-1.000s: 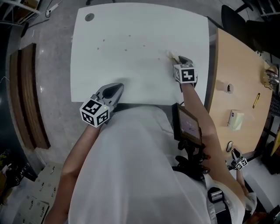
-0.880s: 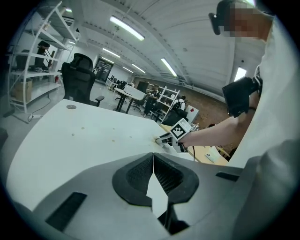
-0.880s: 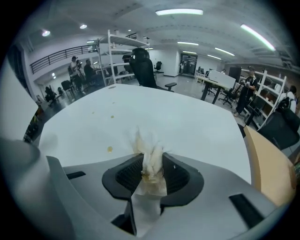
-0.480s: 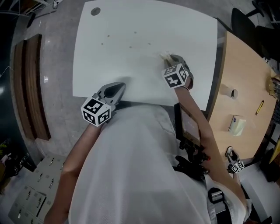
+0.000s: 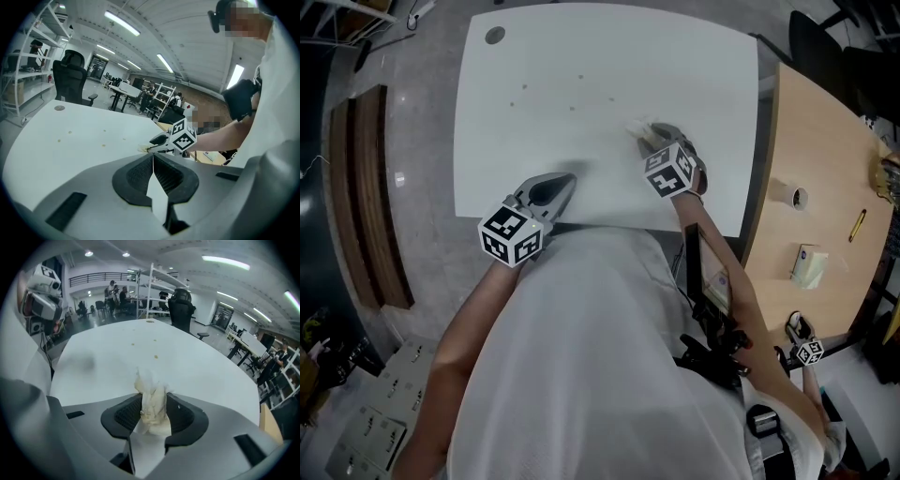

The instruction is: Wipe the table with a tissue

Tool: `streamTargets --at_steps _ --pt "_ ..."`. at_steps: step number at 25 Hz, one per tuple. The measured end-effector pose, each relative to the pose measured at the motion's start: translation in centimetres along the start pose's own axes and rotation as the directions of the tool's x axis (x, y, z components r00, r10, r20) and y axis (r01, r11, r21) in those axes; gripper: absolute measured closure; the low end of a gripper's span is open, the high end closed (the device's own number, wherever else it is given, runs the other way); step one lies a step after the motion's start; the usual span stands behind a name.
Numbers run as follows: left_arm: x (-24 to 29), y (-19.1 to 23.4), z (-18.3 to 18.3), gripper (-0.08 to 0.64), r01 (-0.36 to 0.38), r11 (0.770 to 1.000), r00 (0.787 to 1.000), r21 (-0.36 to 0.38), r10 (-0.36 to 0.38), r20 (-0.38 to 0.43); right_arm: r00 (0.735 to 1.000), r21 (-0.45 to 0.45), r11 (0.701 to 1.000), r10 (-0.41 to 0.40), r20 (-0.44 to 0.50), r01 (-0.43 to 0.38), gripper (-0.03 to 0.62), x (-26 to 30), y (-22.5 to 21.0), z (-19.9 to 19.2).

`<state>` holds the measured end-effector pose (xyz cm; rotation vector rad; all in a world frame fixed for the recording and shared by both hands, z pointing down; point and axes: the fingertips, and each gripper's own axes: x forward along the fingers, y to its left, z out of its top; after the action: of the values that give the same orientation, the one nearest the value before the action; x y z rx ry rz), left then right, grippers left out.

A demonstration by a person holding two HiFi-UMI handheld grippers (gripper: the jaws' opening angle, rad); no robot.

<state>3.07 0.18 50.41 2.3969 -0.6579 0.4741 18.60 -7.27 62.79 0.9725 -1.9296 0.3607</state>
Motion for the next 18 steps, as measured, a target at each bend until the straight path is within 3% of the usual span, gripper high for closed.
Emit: streamTargets --at_steps 3,7,12,15,18 --pt "-0.2 0.4 0.0 0.552 -0.005 1.0 1.0 -0.003 0.005 -0.001 0.999 0.07 0.997 0.039 0.026 -0.04 0.426 -0.6 0.0 0.0" --pt "-0.4 0.8 -0.1 0.552 -0.009 1.0 1.0 -0.009 0.009 -0.002 0.996 0.097 0.994 0.049 0.07 -0.055 0.403 -1.6 -0.1 0.6" --pt "-0.4 0.7 0.0 0.552 -0.007 1.0 1.0 -0.008 0.007 -0.001 0.997 0.202 0.978 0.044 0.062 -0.056 0.408 -0.4 -1.1 0.0" --pt "-0.5 0.7 0.0 0.552 -0.012 1.0 1.0 -0.011 0.012 0.002 0.996 0.284 0.955 0.08 0.042 -0.088 0.459 0.5 -1.0 -0.8" --pt "-1.0 1.0 -0.2 0.552 -0.024 1.0 1.0 -0.014 0.024 0.001 0.996 0.273 0.958 0.079 0.045 -0.089 0.471 0.4 -0.1 -0.5"
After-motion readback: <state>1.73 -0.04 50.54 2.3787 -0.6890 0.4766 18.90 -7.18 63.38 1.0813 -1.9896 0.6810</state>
